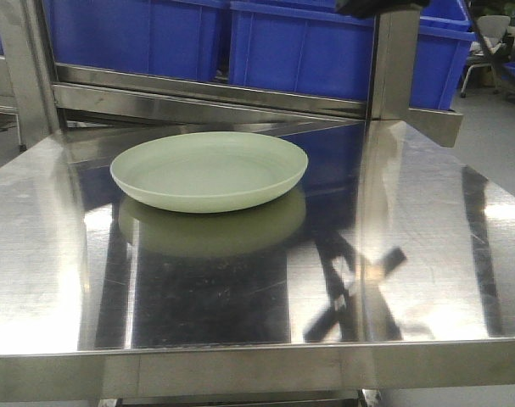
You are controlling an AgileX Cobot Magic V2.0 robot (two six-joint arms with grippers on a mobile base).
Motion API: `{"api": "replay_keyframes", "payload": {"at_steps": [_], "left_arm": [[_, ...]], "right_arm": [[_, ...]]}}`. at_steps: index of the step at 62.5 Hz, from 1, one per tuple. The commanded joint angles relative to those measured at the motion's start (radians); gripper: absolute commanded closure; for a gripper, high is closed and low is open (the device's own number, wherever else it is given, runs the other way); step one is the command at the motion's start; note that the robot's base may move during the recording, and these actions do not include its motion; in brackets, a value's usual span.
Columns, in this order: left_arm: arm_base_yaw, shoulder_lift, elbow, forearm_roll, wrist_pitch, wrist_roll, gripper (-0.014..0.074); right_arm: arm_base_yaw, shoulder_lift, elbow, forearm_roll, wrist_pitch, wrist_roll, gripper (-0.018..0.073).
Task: Place green plate on second shelf with right arm
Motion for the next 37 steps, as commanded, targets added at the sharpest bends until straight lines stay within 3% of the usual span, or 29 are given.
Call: {"api": "replay_keyframes", "payload": {"at_steps": [1, 22, 37], "left_arm": [[0.0, -0.018, 0.041, -0.006, -0.081, -0.003, 0.0466], [0.0, -0.018, 0.041, -0.006, -0.081, -0.003, 0.0466], [0.0, -0.018, 0.041, -0.006, -0.081, -0.003, 0.0466]], "right_arm": [[0.002, -0.044, -0.06, 0.008, 0.092, -0.073, 0.0506], [0.035, -0.042, -0.075, 0.004, 0.31, -0.074, 0.0506], [0.036, -0.035, -0.075, 0.005, 0.242, -0.072, 0.0506]]}}
